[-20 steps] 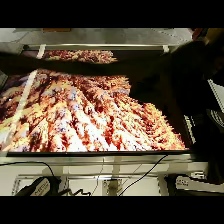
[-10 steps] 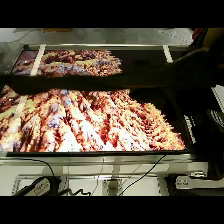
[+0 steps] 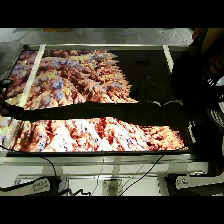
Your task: Fold the clothes and pants, and hang the long-sleeved shirts on hangers.
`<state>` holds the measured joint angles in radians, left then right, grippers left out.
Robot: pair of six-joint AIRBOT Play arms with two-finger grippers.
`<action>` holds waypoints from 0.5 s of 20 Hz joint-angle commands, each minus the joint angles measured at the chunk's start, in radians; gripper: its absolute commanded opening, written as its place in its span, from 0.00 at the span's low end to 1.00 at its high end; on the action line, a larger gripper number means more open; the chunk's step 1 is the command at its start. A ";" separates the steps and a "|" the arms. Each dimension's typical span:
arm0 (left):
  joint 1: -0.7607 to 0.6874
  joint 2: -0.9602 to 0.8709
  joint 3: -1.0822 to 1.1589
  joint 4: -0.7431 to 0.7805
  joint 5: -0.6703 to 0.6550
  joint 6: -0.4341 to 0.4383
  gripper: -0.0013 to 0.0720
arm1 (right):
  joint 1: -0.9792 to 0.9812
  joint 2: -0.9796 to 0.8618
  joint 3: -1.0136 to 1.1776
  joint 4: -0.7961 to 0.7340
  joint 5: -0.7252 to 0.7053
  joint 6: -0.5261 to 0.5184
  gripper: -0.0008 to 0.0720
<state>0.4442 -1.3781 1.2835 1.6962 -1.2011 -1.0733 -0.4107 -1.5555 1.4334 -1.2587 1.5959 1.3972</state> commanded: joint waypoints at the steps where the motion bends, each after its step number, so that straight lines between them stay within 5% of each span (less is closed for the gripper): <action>1: 0.000 -0.011 -0.008 0.029 -0.015 0.009 0.04 | -0.001 -0.001 -0.051 -0.002 0.010 -0.032 0.07; 3: 0.000 -0.011 -0.008 0.040 -0.008 0.008 0.04 | -0.001 -0.001 -0.027 -0.002 -0.082 -0.050 0.17; 6: 0.000 -0.011 -0.008 0.040 -0.001 0.008 0.04 | -0.001 -0.001 0.046 -0.002 -0.207 -0.058 0.88; 10: 0.000 -0.011 -0.008 0.039 0.000 0.008 0.04 | -0.008 -0.002 0.084 -0.151 -0.268 -0.057 0.85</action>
<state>0.4442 -1.3884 1.2755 1.7313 -1.2045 -1.0660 -0.4133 -1.5562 1.4929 -1.3071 1.3849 1.3460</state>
